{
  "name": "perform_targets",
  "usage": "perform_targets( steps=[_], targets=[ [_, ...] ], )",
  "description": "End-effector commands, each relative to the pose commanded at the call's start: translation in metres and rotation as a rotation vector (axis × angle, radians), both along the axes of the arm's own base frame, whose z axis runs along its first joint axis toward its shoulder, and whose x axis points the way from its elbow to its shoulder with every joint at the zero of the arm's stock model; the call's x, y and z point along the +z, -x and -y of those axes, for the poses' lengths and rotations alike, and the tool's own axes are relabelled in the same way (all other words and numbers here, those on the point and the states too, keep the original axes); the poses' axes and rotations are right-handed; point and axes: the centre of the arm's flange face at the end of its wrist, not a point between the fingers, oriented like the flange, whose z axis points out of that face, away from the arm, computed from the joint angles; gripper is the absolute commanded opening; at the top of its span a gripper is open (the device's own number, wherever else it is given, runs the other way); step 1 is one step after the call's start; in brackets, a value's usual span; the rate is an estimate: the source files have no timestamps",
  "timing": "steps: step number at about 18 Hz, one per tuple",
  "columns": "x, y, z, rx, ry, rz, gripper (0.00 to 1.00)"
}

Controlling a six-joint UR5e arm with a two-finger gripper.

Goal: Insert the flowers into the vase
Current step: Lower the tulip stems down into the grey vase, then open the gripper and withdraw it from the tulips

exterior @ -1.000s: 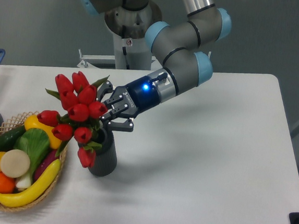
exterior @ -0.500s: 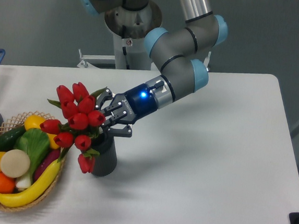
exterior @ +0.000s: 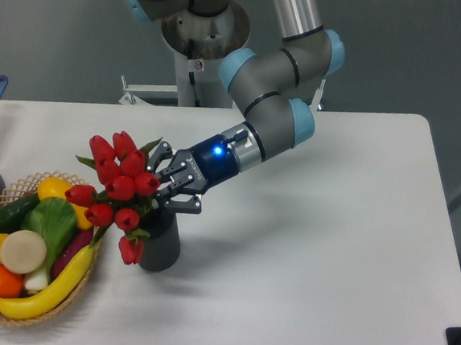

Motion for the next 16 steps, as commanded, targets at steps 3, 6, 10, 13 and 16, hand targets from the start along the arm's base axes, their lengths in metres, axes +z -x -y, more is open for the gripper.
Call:
perform_targets(
  steps=[3, 6, 10, 13, 16],
  targets=[
    [0.0, 0.002, 0.0, 0.001, -0.004, -0.006, 0.39],
    [-0.001, 0.004, 0.0, 0.004, -0.004, -0.006, 0.48],
    [-0.001, 0.011, 0.005, 0.02, -0.003, -0.005, 0.64],
    [0.0, 0.013, 0.005, 0.021, -0.005, -0.008, 0.86],
    [0.002, 0.02, 0.01, 0.037, -0.003, -0.005, 0.99]
  ],
)
